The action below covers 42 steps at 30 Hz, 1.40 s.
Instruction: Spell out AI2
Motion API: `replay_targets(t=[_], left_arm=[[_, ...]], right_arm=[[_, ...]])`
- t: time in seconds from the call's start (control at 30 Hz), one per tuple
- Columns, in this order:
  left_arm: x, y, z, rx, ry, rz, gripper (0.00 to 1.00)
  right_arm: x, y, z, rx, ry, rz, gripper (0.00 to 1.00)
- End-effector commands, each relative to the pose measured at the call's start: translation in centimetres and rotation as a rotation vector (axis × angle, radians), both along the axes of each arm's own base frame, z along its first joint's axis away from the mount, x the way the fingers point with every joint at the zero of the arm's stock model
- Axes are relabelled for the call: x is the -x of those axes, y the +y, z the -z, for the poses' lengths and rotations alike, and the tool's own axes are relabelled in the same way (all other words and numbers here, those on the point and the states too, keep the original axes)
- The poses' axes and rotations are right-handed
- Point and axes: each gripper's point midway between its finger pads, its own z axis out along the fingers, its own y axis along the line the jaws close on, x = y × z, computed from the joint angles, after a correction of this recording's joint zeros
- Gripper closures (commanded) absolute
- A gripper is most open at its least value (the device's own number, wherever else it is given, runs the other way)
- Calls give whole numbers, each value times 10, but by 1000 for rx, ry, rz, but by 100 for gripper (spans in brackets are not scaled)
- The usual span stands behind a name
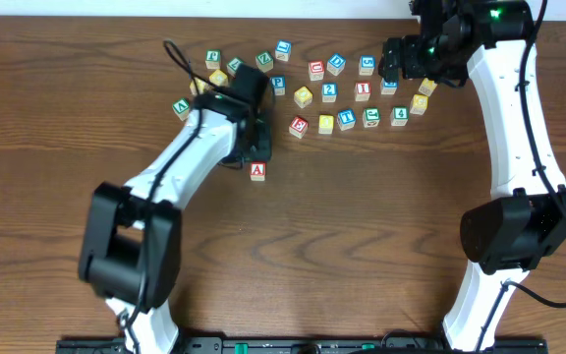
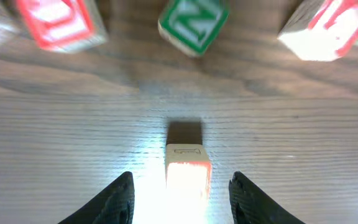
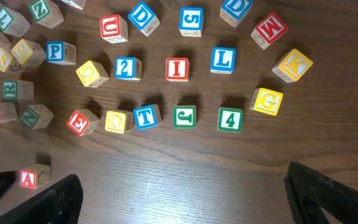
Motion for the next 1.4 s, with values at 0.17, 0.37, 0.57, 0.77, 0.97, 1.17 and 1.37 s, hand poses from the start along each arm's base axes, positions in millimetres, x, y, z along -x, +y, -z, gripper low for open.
replay_targets(t=[0.17, 0.37, 0.57, 0.77, 0.97, 1.17, 1.37], left_arm=[[-18, 31, -87, 52, -207, -54, 51], [-22, 77, -131, 67, -314, -162, 51], [-20, 130, -141, 49, -328, -287, 51], [-19, 168, -140, 25, -324, -362, 51], [-19, 176, -140, 20, -325, -381, 51], [-19, 176, -140, 21, -324, -381, 51], [-15, 176, -137, 19, -304, -381, 51]], right_arm=[[1, 21, -12, -32, -27, -12, 1], [-7, 57, -6, -72, -41, -11, 2], [-23, 99, 10, -96, -73, -22, 6], [-48, 88, 3, 10, -192, 61, 11], [-55, 71, 36, 47, -129, 80, 10], [-61, 57, 92, 101, -29, 47, 12], [-65, 35, 133, 121, 47, 77, 20]])
